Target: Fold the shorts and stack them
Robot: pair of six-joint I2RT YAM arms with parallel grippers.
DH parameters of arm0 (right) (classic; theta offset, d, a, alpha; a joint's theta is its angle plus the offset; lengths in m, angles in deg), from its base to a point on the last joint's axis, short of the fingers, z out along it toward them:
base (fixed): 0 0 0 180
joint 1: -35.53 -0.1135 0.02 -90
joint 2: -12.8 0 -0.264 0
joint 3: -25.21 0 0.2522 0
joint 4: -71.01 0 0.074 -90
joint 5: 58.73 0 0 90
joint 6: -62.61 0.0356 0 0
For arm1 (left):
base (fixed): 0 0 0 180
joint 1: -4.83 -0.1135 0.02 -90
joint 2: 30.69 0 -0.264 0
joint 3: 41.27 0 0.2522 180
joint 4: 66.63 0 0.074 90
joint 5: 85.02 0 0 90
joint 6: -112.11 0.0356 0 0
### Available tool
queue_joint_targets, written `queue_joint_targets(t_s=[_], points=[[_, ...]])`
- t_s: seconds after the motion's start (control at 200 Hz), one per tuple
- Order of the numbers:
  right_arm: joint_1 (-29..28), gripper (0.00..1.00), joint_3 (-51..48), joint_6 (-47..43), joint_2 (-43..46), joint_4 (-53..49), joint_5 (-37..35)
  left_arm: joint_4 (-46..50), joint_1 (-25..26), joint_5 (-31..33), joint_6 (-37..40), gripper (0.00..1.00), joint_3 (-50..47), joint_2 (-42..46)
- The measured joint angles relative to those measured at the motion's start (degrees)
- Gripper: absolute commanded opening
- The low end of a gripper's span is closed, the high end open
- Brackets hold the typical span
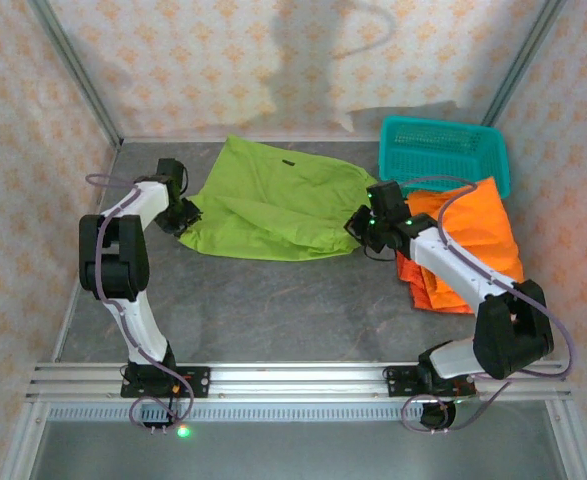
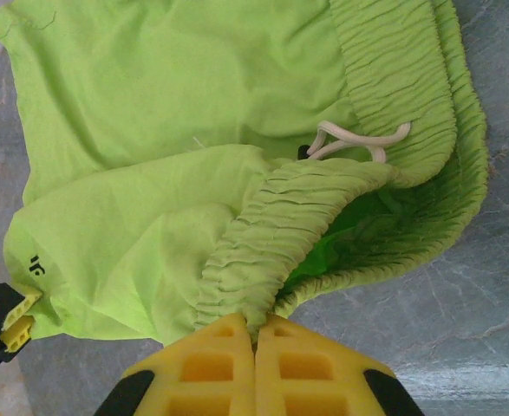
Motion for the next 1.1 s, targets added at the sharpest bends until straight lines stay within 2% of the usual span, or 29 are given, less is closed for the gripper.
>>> queue_joint_targets(t_s=[0.235, 0.525, 0.696, 0.911, 1.101], points=[[0.00, 0.00, 0.00, -0.04, 0.00, -0.02, -0.02, 1.60, 0.00, 2.43, 0.20, 0.17, 0.17, 3.15], [0.11, 0.00, 0.00, -0.98, 0.81, -0.96, -0.90, 5.01, 0.00, 6.10, 0.20, 0.09, 1.46, 14.27], [0.44, 0.00, 0.02, -1.86, 2.10, -2.05, -1.53, 6.75, 0.00, 7.34, 0.24, 0.00, 1.66, 19.23], [1.51, 0.00, 0.52, -3.28, 5.01, -3.72, -1.79, 7.67, -0.07, 8.09, 0.66, 0.00, 1.73, 23.96], [5.11, 0.00, 2.45, -3.96, 8.87, -3.34, -0.70, 7.54, -0.81, 8.15, 2.54, 0.00, 4.55, 27.65]])
